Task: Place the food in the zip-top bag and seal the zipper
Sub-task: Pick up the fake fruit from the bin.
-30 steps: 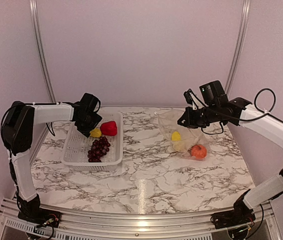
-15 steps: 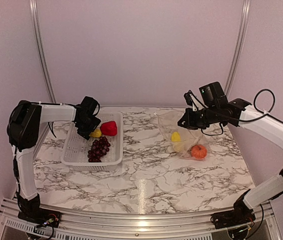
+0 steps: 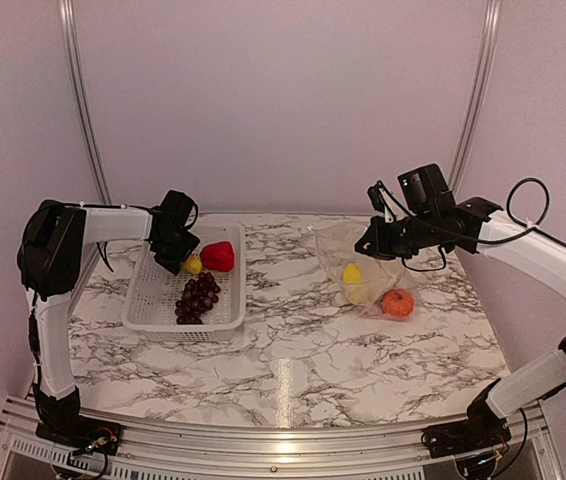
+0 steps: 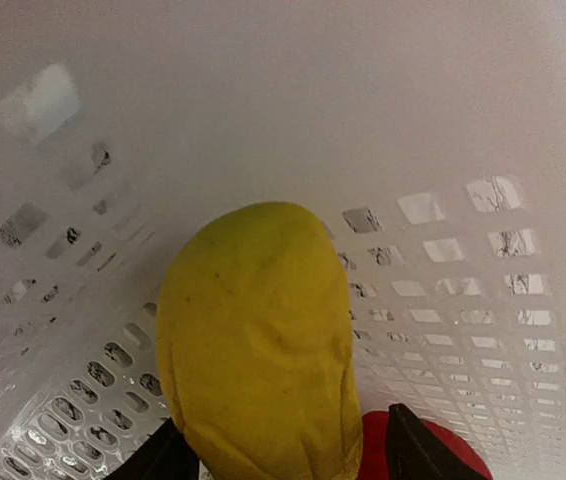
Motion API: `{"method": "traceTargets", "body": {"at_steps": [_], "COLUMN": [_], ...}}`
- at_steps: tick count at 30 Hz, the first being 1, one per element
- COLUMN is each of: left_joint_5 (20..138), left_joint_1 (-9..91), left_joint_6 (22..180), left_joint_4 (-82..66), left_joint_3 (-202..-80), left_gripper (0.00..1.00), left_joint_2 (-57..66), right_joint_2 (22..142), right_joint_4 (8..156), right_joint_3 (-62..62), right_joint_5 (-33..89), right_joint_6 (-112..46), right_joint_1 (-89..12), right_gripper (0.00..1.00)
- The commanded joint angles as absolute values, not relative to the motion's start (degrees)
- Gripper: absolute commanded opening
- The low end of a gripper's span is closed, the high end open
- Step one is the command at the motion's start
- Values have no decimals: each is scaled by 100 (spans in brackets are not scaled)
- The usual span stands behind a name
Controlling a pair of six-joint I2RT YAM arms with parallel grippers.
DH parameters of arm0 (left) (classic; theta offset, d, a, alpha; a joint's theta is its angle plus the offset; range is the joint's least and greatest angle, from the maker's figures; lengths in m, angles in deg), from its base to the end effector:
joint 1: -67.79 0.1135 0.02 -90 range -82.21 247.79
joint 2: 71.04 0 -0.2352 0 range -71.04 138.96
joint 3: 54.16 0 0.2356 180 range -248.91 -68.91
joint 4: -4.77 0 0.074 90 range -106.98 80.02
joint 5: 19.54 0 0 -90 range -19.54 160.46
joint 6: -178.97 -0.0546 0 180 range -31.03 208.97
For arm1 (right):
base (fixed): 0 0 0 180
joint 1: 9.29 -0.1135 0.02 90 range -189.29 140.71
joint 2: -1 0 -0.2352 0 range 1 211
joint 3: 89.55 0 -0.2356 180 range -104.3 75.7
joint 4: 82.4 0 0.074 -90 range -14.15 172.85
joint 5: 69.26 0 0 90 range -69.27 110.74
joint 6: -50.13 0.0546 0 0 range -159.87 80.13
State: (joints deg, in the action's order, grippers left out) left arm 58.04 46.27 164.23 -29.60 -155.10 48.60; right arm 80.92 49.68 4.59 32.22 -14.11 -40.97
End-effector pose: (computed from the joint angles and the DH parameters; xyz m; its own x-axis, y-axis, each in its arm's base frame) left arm 0.4099 -0.1490 0.1406 -0.4194 -0.8499 -0.3191 -0.6586 0.5268 -0.5373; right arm 0.2564 0.1710 0.2842 -0.7910 0.0123 -0.6116 -0.3295 0.8338 0.4430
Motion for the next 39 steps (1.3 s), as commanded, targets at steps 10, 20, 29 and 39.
{"method": "traceTargets", "body": {"at_steps": [10, 20, 29, 39], "left_joint_5": [5988, 5745, 6039, 6665], "left_joint_1": [4708, 4653, 4402, 3573], "left_joint_6": [16030, 15309, 14326, 12998], "left_joint_4": [-3130, -3129, -2352, -1622], "left_joint_3": [-15429, -15170, -14881, -14854], "left_gripper": [49, 45, 41, 40], "left_joint_2": [4742, 3698, 2633, 1979], "right_joint_2": [8287, 8186, 8257, 8462], "right_joint_4": [5087, 5054, 4960, 4932], "right_joint_3": [200, 231, 73, -236], "right_joint_5": [3357, 3286, 3326, 3447], "right_joint_6": [-1384, -1411, -1402, -1411], "right_joint_1": [-4163, -4162, -4163, -4299], "right_gripper": [0, 0, 0, 0]}}
